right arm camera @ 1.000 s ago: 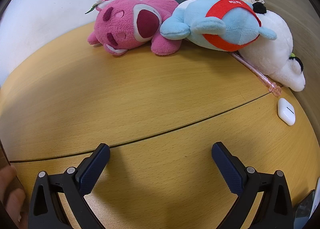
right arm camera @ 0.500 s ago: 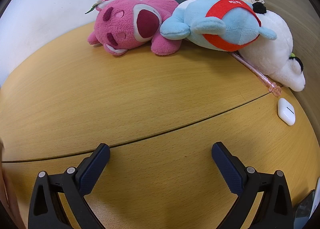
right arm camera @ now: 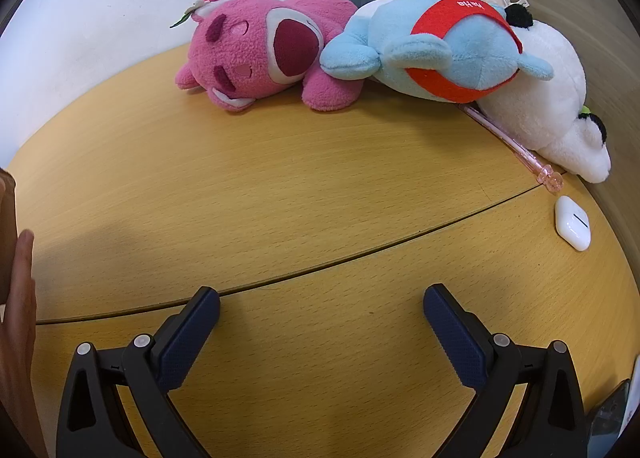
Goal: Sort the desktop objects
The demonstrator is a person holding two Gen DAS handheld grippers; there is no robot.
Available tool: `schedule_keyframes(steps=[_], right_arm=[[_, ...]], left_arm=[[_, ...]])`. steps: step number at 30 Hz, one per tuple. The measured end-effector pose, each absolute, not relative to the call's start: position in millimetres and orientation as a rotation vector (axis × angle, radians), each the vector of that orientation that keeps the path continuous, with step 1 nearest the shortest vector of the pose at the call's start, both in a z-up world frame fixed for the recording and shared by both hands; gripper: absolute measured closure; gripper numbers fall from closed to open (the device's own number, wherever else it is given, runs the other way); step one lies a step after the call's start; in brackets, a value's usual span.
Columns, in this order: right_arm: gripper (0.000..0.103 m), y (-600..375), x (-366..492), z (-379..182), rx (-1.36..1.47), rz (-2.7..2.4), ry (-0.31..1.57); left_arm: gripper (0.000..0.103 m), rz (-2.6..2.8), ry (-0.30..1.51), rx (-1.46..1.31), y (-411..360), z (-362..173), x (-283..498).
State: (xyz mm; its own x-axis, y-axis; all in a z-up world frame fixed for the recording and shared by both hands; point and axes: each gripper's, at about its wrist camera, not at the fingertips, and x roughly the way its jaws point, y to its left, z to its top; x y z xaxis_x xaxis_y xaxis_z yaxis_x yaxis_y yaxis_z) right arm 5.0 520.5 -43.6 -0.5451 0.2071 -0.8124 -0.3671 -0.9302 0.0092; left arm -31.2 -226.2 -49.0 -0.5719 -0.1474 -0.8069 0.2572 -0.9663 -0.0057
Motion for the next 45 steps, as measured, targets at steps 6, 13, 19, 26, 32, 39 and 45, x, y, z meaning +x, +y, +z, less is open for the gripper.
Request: schedule_keyframes(steps=[6,13,19,26,32,39,45], right_arm=[[0.000,519.5,4.0,-45.6,-1.277,2.492,0.254],[0.000,522.0,11.0,-45.4,-1.276,2.493,0.257],[0.000,521.5,10.8,-45.3,-1.276,2.492,0.257],[0.000,521.1,10.6,-45.0,-1.276,2.491,0.257],[0.000,522.9,10.2,-42.6,-1.277,2.491,0.258],[0.000,522.5,10.1,-42.4,-1.276,2.490,0.258],[0.000,522.2,10.1,-42.3,-1.276,2.489,0.258]], left_arm=[[0.000,-2.593,0.180,1.314,-226.2,-49.0,-31.2],[0.000,-2.592,0.180,1.314,-226.0,-49.1,-31.4],[0.000,-2.592,0.180,1.313,-225.8,-49.0,-31.3],[0.000,-2.592,0.180,1.314,-225.7,-49.0,-31.2],[0.000,-2.592,0.180,1.313,-225.6,-49.1,-31.3],[0.000,-2.592,0.180,1.313,-225.6,-49.2,-31.4],[0.000,-2.592,0.180,1.313,-225.5,-49.2,-31.4]])
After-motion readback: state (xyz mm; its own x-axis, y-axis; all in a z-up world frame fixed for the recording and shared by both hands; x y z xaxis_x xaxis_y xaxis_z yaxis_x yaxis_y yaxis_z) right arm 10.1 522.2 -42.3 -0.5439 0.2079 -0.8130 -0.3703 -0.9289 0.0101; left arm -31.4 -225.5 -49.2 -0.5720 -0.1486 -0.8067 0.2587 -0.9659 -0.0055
